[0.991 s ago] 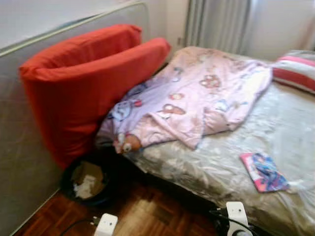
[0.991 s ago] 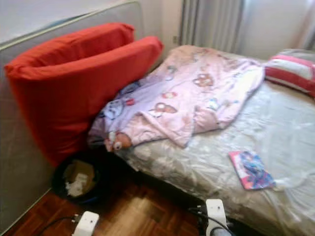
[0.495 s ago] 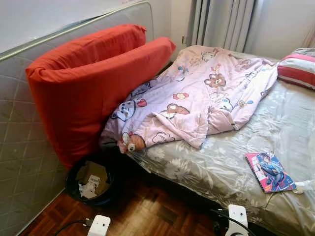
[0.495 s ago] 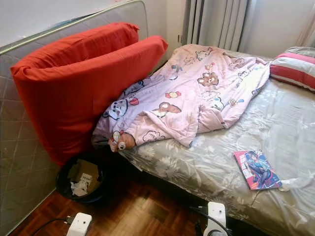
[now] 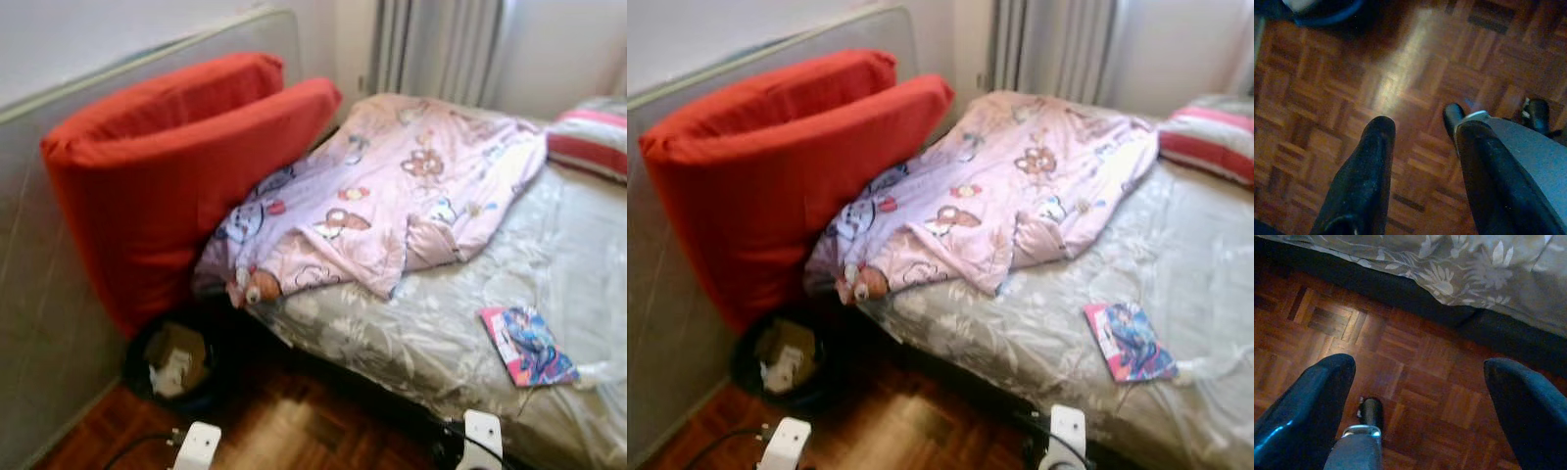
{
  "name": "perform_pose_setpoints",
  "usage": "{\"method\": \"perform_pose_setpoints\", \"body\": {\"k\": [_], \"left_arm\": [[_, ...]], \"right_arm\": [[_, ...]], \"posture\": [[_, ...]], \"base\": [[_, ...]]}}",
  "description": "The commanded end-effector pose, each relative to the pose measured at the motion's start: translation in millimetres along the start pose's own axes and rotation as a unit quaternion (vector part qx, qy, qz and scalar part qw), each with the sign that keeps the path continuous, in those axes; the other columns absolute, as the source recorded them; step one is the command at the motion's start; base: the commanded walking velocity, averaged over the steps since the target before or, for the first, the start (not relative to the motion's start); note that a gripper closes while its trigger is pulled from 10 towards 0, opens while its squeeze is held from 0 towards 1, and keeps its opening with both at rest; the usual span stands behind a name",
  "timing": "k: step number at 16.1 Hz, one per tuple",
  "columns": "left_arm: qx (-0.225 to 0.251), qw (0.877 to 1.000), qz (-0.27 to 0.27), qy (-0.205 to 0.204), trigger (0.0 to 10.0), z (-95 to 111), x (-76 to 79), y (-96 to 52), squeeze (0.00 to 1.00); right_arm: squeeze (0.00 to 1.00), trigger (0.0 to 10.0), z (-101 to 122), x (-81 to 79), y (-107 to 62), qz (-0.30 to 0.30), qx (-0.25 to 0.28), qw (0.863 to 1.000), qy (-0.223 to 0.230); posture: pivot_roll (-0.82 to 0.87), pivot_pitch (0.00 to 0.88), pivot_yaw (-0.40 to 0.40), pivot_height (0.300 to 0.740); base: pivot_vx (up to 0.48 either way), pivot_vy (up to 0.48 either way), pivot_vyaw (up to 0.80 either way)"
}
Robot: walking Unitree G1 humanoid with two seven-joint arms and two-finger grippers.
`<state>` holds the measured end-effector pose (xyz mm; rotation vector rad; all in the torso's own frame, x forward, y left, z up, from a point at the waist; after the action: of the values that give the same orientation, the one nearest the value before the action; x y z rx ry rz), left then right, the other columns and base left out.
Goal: Clean up the room
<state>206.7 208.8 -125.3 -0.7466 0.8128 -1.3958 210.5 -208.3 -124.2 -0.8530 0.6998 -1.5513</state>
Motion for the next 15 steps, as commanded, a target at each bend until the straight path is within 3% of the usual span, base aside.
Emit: {"method": "perform_pose_setpoints", "body": {"k": [1, 4, 8, 15], "left_arm": [[-0.013, 1.000, 0.006, -0.004, 10.0, -9, -6.4, -1.7, 0.00], [-0.016, 1.000, 0.007, -0.010, 10.0, -13, -6.4, -2.2, 0.00], [-0.010, 1.000, 0.006, -0.024, 10.0, -12, -5.8, -2.3, 0.00], [-0.023, 1.000, -0.003, 0.007, 10.0, -21, 2.1, -2.6, 0.00]], "right_arm": [[0.00, 10.0, 2, -4.8, 0.1, 0.004, 0.004, 1.000, 0.005], [0.00, 10.0, 0, -3.9, -0.1, 0.001, 0.001, 1.000, 0.016], [0.00, 10.0, -1, -4.4, -0.1, 0.004, -0.003, 1.000, 0.016], [0.00, 10.0, -4, -3.3, -0.6, 0.007, -0.004, 1.000, 0.009]], "posture": [[-0.04, 0.000, 0.030, 0.740], [-0.02, 0.000, 0.030, 0.740], [-0.02, 0.000, 0.028, 0.740], [-0.03, 0.008, 0.029, 0.740]], "base": [[0.000, -0.244, 0.00], [0.000, -0.081, 0.00], [0.000, 0.000, -0.78], [0.000, -0.069, -0.77]]}}
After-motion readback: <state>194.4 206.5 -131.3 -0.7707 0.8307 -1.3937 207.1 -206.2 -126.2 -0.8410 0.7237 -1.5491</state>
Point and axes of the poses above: a point about 5 cm out from each wrist's last joint towards the gripper, its own y axis pointing out of the wrist towards the gripper, its own z axis along the axis of the wrist's last joint, x = y × z, the point moved 5 cm from there along y, pointing out of the wrist towards the gripper, and after that the axes turned 12 degrees about -y, right-handed, at the moved point
